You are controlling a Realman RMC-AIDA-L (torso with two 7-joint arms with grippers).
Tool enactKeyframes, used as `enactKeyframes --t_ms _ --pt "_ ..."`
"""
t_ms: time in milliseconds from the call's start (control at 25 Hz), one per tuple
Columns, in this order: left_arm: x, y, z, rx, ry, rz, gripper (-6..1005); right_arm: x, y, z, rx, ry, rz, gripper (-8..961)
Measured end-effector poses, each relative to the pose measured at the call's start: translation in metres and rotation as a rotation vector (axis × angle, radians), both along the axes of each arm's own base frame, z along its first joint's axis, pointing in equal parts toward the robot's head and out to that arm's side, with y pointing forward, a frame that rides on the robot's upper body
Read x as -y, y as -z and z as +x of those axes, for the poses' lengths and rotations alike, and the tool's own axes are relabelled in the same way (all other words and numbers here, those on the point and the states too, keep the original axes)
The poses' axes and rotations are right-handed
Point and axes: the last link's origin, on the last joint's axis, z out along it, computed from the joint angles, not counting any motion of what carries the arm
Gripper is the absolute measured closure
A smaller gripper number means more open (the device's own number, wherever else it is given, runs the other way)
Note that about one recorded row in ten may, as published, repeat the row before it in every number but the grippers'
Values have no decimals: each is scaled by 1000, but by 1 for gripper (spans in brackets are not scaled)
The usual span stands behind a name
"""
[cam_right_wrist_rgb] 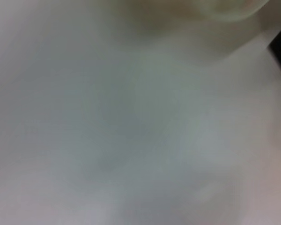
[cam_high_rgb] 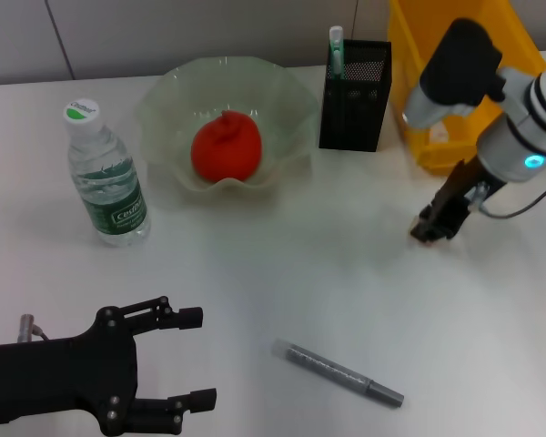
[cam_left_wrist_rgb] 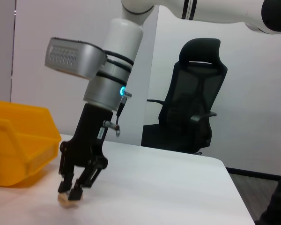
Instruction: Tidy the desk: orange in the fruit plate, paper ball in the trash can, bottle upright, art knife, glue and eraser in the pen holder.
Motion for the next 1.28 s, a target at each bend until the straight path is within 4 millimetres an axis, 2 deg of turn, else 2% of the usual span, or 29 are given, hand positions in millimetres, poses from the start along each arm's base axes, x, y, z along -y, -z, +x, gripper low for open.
enactKeyframes --t_ms 120,400,520,760,920,1280 --pt "0 0 0 0 0 0 138 -5 -18 -15 -17 -27 47 703" --pt "0 -1 0 -2 7 5 139 -23 -74 -57 -93 -118 212 702" --pt "0 -1 0 -2 7 5 139 -34 -88 -67 -167 -157 279 702" --pt "0 0 0 -1 7 4 139 -50 -89 -62 -219 -192 314 702" --pt "0 0 0 -1 6 4 139 -64 -84 -49 -258 -188 309 703" --pt "0 0 0 -1 3 2 139 -75 -82 -44 -325 -267 325 702"
